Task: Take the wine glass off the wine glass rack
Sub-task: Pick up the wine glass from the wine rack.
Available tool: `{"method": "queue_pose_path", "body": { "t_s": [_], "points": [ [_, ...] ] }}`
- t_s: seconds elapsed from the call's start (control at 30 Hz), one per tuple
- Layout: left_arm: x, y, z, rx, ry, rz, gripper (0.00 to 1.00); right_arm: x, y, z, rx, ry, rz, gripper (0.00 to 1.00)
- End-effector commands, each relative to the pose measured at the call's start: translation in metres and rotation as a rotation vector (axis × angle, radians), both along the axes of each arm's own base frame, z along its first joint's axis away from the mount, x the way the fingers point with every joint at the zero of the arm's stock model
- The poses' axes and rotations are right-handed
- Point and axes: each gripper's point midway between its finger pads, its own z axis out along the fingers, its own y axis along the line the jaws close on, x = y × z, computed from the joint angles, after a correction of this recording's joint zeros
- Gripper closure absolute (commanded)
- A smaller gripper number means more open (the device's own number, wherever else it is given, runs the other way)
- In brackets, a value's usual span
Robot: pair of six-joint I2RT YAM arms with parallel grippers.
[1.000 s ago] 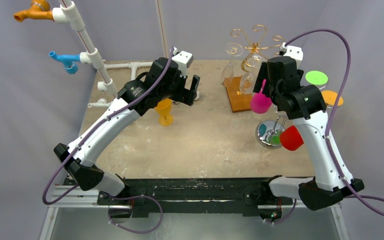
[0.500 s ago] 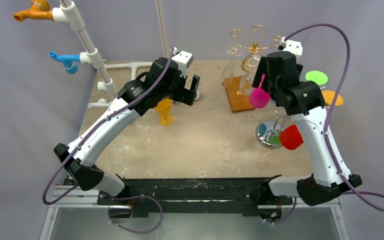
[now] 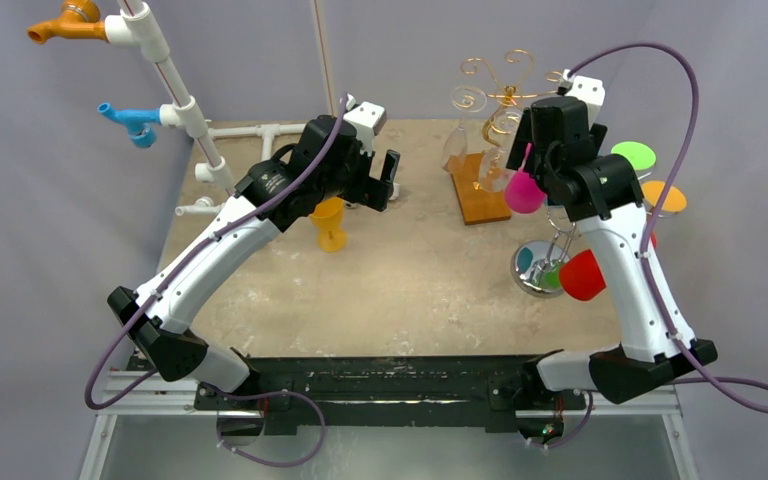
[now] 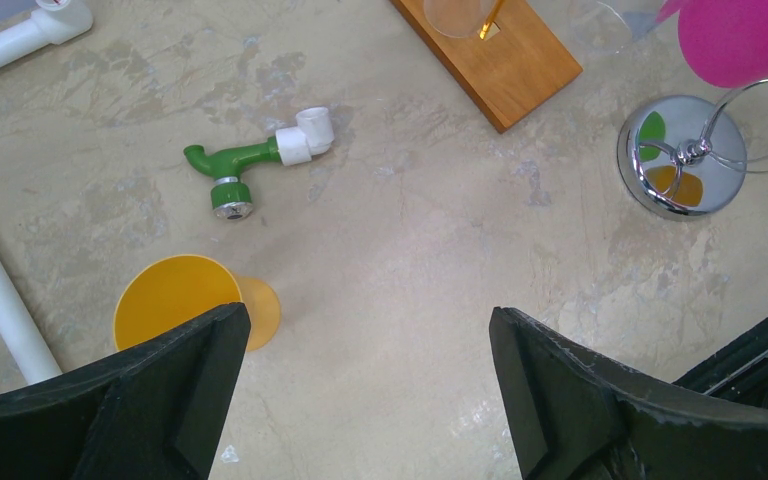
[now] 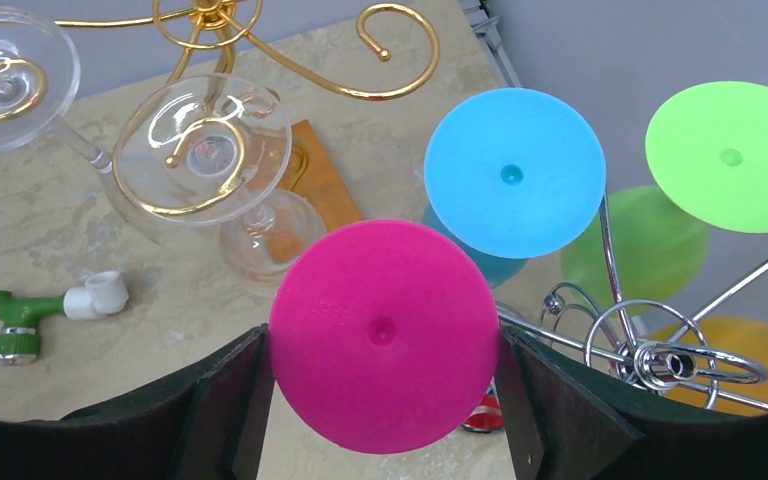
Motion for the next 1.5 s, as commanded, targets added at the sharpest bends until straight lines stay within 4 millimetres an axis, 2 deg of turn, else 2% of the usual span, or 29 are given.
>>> {"method": "queue_pose_path", "body": {
  "t_s": [0.0,0.33,1.47],
  "points": [
    [0.001,0.001,0.029,-0.052,-0.063,0.002,0.02,0.0,-0.012,0.027,0.001,-0.091,-0.046,0.49],
    [0.0,0.001,0.03,-0.055,-0.061,0.0,0.01,-0.005,-0.021,0.025,0.006,-0.088,-0.064,0.49],
    [-0.002,-0.008,0.024,-0.077,-0.03,-0.022,0.01,-0.03,-0.023,0.01,0.044,-0.069,-0.047,0.52]
  ]
}}
